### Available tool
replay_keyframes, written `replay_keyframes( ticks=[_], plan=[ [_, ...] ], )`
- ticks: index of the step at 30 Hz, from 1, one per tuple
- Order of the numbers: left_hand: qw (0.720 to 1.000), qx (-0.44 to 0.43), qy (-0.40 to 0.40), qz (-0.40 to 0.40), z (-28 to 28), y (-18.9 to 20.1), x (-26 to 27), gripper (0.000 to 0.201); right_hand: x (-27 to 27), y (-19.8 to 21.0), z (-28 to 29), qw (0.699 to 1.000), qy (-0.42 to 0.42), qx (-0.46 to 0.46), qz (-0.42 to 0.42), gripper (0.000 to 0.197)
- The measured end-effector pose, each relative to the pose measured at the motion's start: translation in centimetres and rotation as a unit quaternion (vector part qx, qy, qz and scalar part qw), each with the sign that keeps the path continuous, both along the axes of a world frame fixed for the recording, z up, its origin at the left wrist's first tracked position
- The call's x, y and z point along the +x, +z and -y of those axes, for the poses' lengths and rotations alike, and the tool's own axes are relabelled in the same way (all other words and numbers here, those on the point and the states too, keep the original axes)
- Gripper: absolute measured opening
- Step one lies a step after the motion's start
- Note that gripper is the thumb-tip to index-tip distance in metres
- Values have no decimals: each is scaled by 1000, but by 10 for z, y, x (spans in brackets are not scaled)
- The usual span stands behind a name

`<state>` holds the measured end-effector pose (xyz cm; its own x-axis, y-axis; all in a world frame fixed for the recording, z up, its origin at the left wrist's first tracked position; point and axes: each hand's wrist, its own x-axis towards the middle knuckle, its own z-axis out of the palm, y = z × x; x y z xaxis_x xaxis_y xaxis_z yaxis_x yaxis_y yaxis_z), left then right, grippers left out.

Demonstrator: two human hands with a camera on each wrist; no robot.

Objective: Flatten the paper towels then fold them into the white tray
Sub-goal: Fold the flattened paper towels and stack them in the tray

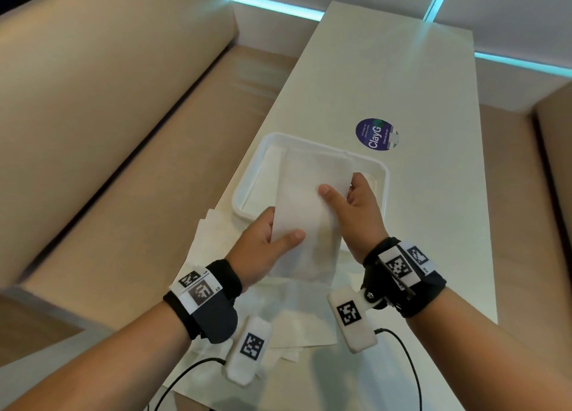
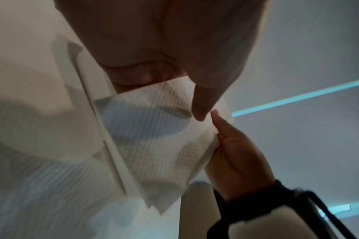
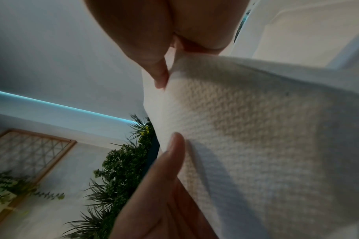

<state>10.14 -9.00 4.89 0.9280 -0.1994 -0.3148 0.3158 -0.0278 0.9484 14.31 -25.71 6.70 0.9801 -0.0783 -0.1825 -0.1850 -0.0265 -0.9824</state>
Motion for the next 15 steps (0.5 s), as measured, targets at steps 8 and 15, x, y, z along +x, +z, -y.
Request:
replay_keyframes(
  ticks=[8,15],
  plan=[
    [1000,0,-2,-10,9,-6,-8,48,-2,-5,-1,999,-17,27,-41,18],
    [998,51,-44,4,-3,-7,-6,44,6,6,18,999,32,-6,-3,48]
  ],
)
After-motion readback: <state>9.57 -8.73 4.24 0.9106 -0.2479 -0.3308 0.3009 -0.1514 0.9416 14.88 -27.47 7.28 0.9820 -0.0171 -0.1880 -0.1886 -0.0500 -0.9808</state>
